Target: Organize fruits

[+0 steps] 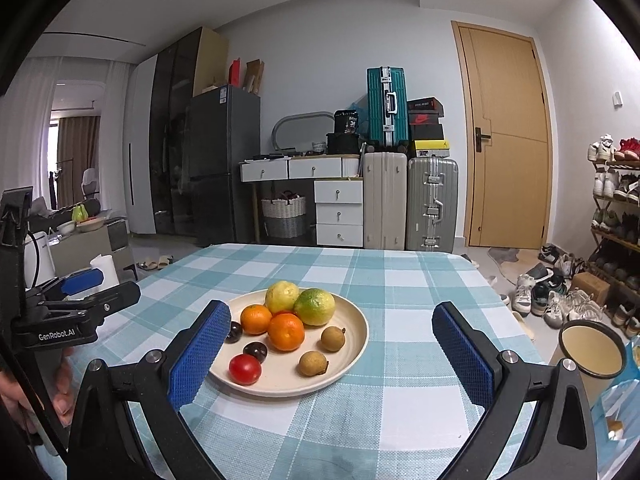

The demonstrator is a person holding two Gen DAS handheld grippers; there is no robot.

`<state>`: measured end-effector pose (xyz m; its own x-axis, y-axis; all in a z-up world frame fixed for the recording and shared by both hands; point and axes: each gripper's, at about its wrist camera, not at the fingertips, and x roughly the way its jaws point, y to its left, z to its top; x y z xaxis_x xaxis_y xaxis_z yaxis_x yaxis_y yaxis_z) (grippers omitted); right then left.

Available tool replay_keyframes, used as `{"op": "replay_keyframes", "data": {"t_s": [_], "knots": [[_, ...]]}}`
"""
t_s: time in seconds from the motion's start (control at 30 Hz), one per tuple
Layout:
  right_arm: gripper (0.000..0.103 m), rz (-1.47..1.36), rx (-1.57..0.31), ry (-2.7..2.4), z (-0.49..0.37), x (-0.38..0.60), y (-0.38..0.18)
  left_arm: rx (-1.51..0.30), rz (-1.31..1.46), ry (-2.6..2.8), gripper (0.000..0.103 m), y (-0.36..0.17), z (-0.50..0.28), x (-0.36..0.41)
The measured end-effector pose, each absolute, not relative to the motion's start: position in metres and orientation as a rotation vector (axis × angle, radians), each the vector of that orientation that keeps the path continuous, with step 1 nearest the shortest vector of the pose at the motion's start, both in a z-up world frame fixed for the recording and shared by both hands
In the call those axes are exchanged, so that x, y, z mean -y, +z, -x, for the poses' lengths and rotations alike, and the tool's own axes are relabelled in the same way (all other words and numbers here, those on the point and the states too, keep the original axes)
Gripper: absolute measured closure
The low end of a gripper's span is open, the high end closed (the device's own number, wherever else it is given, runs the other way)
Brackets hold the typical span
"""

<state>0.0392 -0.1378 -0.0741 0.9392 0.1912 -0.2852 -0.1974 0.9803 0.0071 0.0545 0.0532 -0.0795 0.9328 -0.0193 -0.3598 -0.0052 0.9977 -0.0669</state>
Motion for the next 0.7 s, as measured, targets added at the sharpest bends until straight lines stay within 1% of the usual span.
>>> {"op": "replay_keyframes", "data": {"t_s": [0.13, 0.27, 0.43, 0.7], "knots": [[0.0, 0.037, -0.335, 0.186, -0.046, 0.134, -0.077, -0.376, 0.021, 0.002, 0.001, -0.078, -0.054, -0.044], [0.0, 0.052, -0.323, 0.173, -0.044, 0.13, -0.077, -0.323, -0.033, -0.029, 0.001, -0.076, -0.046, -0.032], [0.0, 0.049, -0.318, 0.179, -0.043, 0.131, -0.077, -0.319, 0.006, -0.037, 0.001, -0.076, -0.047, -0.038], [0.0, 0.048, -0.318, 0.184, -0.045, 0.13, -0.078, -0.311, -0.005, -0.038, 0.001, -0.076, -0.048, -0.038]]}}
